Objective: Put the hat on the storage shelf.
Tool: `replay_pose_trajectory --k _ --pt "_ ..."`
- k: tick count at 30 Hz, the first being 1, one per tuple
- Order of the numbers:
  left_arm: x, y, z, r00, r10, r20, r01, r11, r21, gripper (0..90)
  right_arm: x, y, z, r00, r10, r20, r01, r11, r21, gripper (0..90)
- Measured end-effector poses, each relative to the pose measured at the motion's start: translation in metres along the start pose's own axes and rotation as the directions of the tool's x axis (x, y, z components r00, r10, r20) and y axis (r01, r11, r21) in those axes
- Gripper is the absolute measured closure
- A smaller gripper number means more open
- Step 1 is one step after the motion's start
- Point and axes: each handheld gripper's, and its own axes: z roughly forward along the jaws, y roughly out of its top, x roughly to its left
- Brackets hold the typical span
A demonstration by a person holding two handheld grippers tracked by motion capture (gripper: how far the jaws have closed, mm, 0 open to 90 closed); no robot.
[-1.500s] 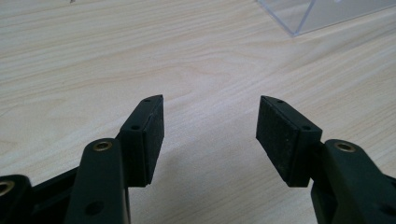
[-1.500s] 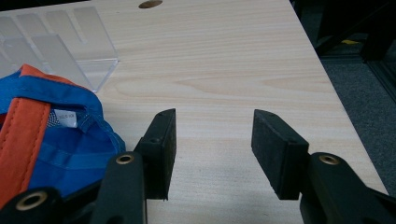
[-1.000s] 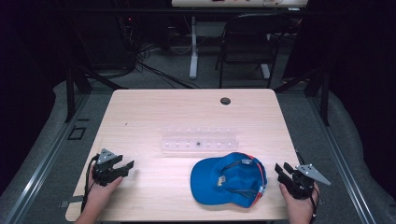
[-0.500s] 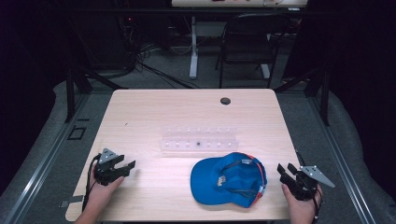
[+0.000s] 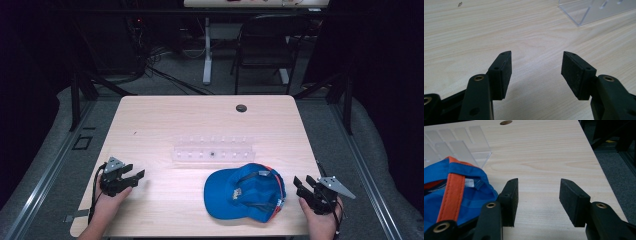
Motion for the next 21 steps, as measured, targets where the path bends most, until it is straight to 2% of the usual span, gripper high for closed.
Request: replay_pose_trajectory --k 1,3,7,13,16,17,18,19,20,21 --pt "-0.001 0.0 -0.002 1.0 0.006 0.0 -0.006 1.0 -0.004 42.0 0.002 0.001 -0.001 0.9999 -0.017 -0.004 0.017 1.0 0.01 49.4" --pt "-0.002 0.001 -0.004 0.9999 0.011 -0.003 -0.011 0.9999 -0.01 41.9 0.003 0.002 -0.002 0.9997 -0.021 -0.012 0.021 0.999 0.027 49.2" --pt "-0.004 0.001 -0.006 0.9999 0.005 -0.01 -0.005 0.9997 -0.023 42.0 0.005 0.005 -0.001 0.9993 -0.01 -0.036 0.012 0.999 0.051 49.0" --pt "-0.007 0.002 -0.004 1.0 0.007 0.0 -0.007 0.9997 -0.022 41.9 0.01 0.012 -0.003 0.9978 -0.026 -0.062 0.032 0.994 0.106 49.3" --pt "-0.009 0.003 -0.001 0.9997 0.02 0.015 -0.02 0.9998 -0.006 41.9 0.01 0.02 -0.005 0.9962 -0.021 -0.084 0.034 0.987 0.16 49.8" --pt "-0.01 0.003 -0.001 0.9995 0.022 0.021 -0.022 0.9997 -0.008 42.0 0.009 0.027 -0.006 0.9955 -0.014 -0.093 0.032 0.98 0.197 50.6" --pt "-0.01 0.003 -0.001 0.9995 0.022 0.021 -0.022 0.9997 -0.008 41.9 0.009 0.027 -0.006 0.9955 -0.014 -0.093 0.032 0.98 0.197 50.6" --pt "-0.011 0.003 0.0 0.9994 0.025 0.024 -0.025 0.9997 -0.005 41.9 0.007 0.035 -0.008 0.9944 -0.006 -0.106 0.03 0.972 0.234 51.2" --pt "-0.011 0.003 0.0 0.9994 0.025 0.024 -0.025 0.9997 -0.005 41.9 0.007 0.035 -0.008 0.9944 -0.006 -0.106 0.03 0.972 0.234 51.2" --pt "-0.012 0.003 0.0 0.9994 0.025 0.025 -0.025 0.9997 -0.006 41.9 0.006 0.043 -0.009 0.993 0.008 -0.118 0.023 0.965 0.261 51.5"
